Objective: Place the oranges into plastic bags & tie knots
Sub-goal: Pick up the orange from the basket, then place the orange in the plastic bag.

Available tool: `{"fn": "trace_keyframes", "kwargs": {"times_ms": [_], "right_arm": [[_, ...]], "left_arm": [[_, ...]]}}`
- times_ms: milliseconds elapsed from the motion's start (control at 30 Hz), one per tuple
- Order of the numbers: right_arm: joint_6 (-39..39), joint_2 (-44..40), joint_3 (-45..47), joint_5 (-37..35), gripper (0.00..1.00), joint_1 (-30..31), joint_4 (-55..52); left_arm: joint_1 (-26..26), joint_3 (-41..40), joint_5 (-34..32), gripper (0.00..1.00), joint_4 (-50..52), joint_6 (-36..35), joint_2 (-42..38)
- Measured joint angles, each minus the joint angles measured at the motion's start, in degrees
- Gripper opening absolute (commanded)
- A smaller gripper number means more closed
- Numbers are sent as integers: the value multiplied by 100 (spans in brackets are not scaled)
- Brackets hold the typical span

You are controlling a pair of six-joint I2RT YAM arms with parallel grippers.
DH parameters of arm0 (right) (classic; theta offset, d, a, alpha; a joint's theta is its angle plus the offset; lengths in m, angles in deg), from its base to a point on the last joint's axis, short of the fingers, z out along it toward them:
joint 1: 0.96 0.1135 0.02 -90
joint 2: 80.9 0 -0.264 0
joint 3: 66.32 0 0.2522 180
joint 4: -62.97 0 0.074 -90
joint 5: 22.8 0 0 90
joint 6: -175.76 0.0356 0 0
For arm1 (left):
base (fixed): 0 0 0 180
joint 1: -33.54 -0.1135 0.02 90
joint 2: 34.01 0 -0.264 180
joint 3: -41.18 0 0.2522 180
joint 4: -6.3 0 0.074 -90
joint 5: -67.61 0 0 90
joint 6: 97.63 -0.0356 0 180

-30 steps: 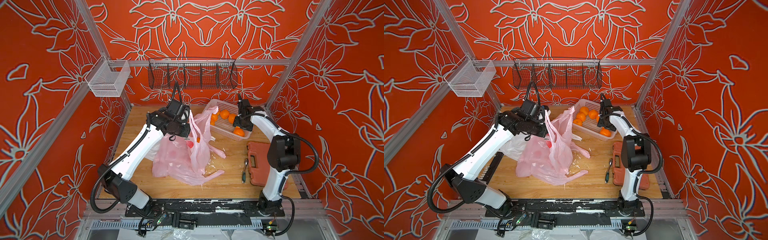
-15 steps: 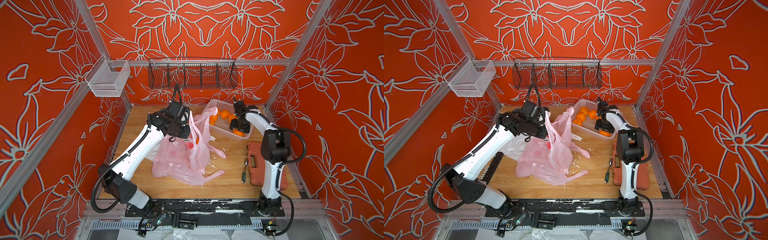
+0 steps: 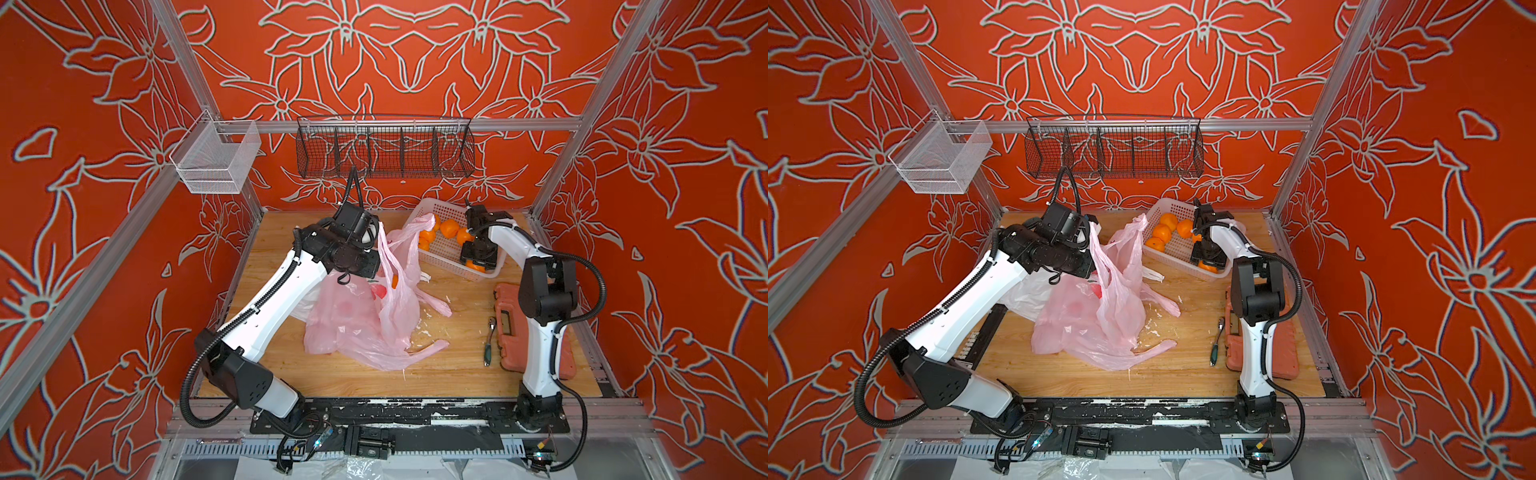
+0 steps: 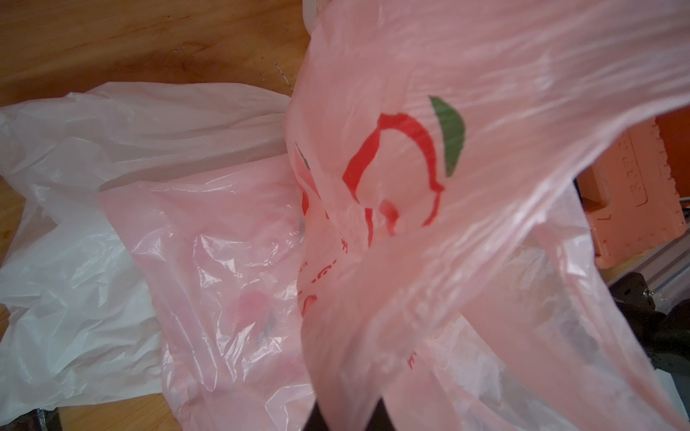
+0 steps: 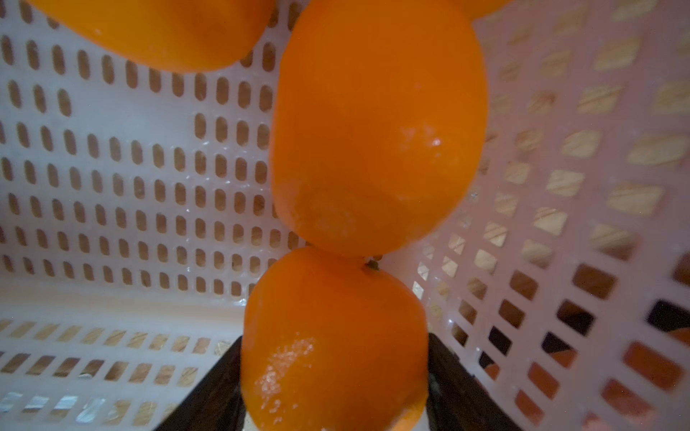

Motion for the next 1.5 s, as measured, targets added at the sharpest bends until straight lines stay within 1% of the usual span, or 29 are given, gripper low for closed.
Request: {"fn": "trace_keyframes", "kwargs": {"times_ms": [167, 300, 367, 467, 633, 733, 800, 900, 1033, 1167, 1267, 1433, 1467, 1500], "right_arm": [[22, -188, 210, -4, 61, 0, 162], [44, -752, 564, -22, 59, 0, 341], [42, -1233, 761, -31, 57, 0, 507], [39, -2223, 1180, -11, 56, 15, 876], [70, -3958, 1902, 334, 56, 83, 1432], [210, -4754, 2288, 763, 56, 356, 1690], [367, -5178, 2559, 1062, 55, 688, 1856], [695, -5672, 2914, 1510, 55, 1368, 2208], [1176, -5877, 3126, 1991, 55, 2090, 2850], [1482, -5713, 3082, 2100, 54, 2583, 3296], [1628, -5460, 3067, 2114, 54, 2806, 3560], [1777, -4857, 3053, 2111, 55, 3005, 3939], [1801, -4725, 3040, 2111, 55, 3029, 3987], [1816, -4601, 3012, 2109, 58, 3042, 4017]], "left_arm": [[0, -197, 13, 0, -79, 35, -109], [-20, -313, 181, 0, -170, 133, -229], [-42, -343, 313, 0, -251, 177, -262], [-87, -404, 505, 0, -382, 284, -295], [-219, -564, 863, 0, -627, 426, -321], [-310, -669, 1078, 0, -741, 501, -372], [-348, -693, 1189, 0, -780, 542, -382], [-382, -695, 1342, 0, -866, 581, -385], [-382, -695, 1517, 0, -914, 608, -385], [-382, -695, 1617, 0, -953, 623, -385], [-382, -695, 1644, 0, -992, 643, -407], [-382, -695, 1716, 0, -1014, 649, -481], [-382, -695, 1718, 0, -1014, 649, -490], [-382, -695, 1714, 0, -1014, 649, -490]]}}
